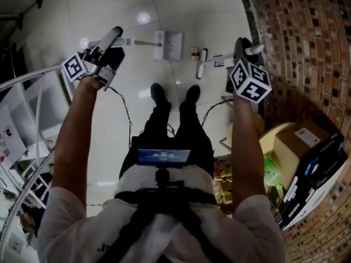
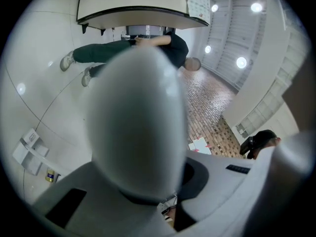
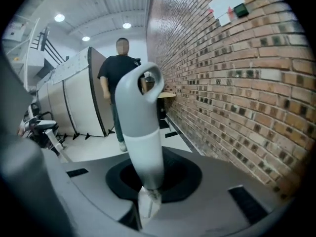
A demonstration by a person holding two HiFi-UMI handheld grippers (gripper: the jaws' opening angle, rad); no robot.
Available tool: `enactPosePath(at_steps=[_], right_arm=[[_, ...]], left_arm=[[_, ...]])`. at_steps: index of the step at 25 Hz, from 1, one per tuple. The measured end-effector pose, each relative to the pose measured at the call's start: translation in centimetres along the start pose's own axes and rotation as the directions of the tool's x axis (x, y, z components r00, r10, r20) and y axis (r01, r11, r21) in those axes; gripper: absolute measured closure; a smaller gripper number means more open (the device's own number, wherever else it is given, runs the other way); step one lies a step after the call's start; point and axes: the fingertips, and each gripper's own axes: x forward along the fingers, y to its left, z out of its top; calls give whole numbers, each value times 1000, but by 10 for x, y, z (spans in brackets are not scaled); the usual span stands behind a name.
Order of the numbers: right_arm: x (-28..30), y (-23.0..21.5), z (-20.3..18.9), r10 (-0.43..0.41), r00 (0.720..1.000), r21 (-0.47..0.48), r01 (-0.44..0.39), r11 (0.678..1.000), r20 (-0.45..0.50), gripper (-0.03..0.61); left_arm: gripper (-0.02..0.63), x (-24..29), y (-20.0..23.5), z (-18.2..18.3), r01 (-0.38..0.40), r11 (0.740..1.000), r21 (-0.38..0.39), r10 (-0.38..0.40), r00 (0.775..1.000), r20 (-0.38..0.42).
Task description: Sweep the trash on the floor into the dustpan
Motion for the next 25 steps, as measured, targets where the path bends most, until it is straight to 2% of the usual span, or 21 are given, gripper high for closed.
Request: enactPosePath(at_steps=[4, 7, 14, 18, 25], right_arm=[[3, -3, 8, -53, 998, 68, 51, 996, 31, 535], [4, 3, 13, -52, 998, 93, 48, 994, 41, 534], [6, 31, 29, 59, 994, 137, -71, 988, 87, 534], [-3, 26, 34, 61, 994, 86, -69, 994, 91, 537], [-31, -4, 46, 32, 995, -33, -29, 999, 95, 538]], left_arm=[[601, -2, 5, -8, -13, 1000, -25, 12, 1000, -7], [601, -8, 9, -6, -17, 999, -31, 17, 1000, 12], [601, -7, 9, -4, -13, 999, -29, 14, 1000, 19], [601, -5, 10, -2, -12, 999, -35, 13, 999, 35], [601, -11, 12, 2, -4, 998, -56, 10, 994, 112]])
